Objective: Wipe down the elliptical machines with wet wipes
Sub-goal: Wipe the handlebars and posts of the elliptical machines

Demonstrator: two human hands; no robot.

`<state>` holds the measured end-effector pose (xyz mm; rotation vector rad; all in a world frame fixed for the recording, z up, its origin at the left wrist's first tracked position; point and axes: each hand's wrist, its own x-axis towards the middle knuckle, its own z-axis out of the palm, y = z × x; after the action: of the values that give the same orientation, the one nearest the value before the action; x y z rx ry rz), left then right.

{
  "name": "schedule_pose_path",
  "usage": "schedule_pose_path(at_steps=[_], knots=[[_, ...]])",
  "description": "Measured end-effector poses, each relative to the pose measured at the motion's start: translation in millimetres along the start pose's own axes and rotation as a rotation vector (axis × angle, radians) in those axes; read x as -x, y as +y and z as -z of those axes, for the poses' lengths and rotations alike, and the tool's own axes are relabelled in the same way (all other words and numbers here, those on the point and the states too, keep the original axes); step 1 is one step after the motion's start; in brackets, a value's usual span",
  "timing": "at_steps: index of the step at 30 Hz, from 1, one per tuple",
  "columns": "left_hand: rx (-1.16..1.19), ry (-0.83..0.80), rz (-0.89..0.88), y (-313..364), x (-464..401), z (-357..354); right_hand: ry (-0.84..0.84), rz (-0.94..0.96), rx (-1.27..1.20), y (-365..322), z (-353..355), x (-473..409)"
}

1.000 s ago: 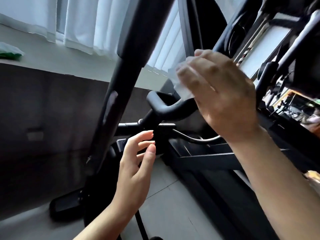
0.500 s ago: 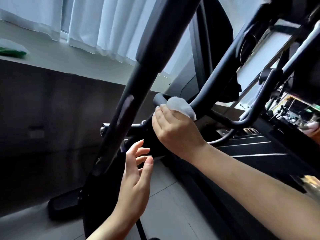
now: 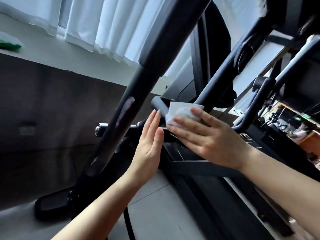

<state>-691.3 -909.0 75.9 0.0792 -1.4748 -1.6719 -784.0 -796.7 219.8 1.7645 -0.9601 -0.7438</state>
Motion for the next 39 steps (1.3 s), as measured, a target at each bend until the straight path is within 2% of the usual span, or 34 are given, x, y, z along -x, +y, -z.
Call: schedule_pose_path(at_steps=[5,10,13,19,23,26,31,33,37,39], knots=[[-0.019,-0.088,-0.010,-4,-14,-9,-0.007,-0.074,-0.121,16,29,17],[0.025,-0.061,-0.041,-7,-12,-11,0.084,-0.422,-0.201,40,47,22],[0.065,-0.063,-0.029,-5,-10,-17,0.084,-0.517,-0.203,46,33,10],[0.258,-0.036,-0.003,-13,-6,-10,0.198,-0.435,-0.166,-6,2,-23],[0.321,0.000,0.010,-16,0,-5,0.125,-0.328,-0.157,-30,-12,-47],[0.279,0.016,0.005,-17,2,-2,0.091,-0.310,-0.179,-7,3,-37],[0.144,0.094,-0.022,-17,-5,-17,0.040,-0.475,0.010,84,46,-3],[0.136,0.125,-0.029,-21,-5,-22,0.009,-0.504,0.004,89,44,1],[0.159,0.119,-0.052,-22,-4,-19,0.099,-0.543,-0.171,25,26,-19],[0.156,0.128,-0.062,-21,1,-16,0.106,-0.492,-0.249,-13,19,-34]])
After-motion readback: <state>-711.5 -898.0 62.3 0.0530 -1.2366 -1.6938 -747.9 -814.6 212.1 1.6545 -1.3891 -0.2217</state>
